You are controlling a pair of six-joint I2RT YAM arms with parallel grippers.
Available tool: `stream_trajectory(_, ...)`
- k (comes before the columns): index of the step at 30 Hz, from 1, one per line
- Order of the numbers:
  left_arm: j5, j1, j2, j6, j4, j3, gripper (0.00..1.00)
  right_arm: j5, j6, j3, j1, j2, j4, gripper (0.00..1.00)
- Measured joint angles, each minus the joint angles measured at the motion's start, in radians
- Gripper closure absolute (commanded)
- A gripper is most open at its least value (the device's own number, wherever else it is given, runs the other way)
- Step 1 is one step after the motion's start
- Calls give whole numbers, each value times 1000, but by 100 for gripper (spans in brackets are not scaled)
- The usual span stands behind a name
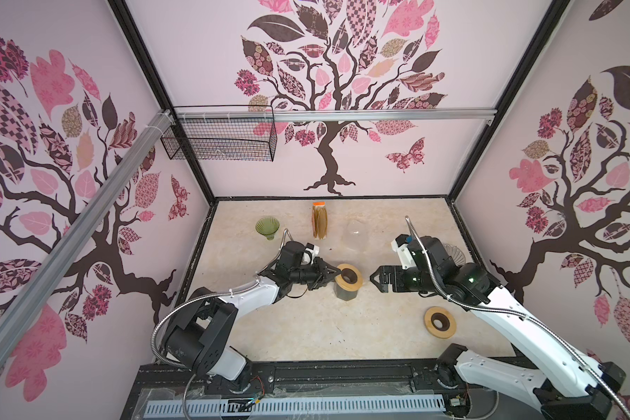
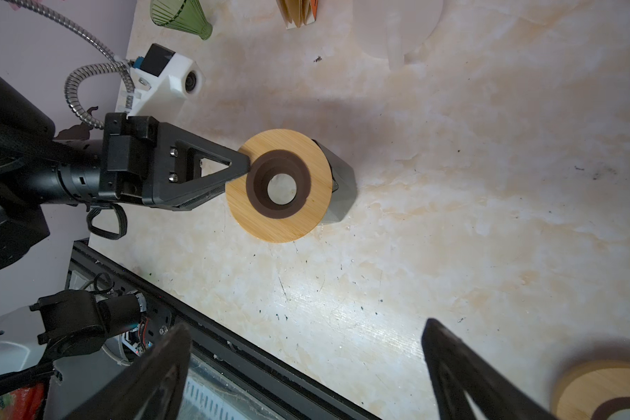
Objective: Place the coffee filter in the dripper
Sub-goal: 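Lower the wooden stand onto the pitcher mouth and settle it with the left gripper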
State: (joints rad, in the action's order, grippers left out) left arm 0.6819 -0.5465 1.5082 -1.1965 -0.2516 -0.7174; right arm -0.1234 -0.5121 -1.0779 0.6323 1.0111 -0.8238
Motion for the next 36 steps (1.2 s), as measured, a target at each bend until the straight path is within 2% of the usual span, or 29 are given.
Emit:
stream_trajectory(7, -14, 0, 0, 0, 23, 0, 78, -3, 0, 0, 0, 6, 0, 0)
stream_trajectory(26, -26, 23, -45, 2, 61, 1, 64, -10, 4, 5, 0, 12, 1, 0)
stream_trajectory(33, -26, 30, -57, 15, 76, 8, 65, -12, 4, 6, 0, 13, 2, 0)
stream_trajectory(36, -25, 30, -57, 21, 83, 8, 68, -14, 4, 6, 0, 16, 2, 0)
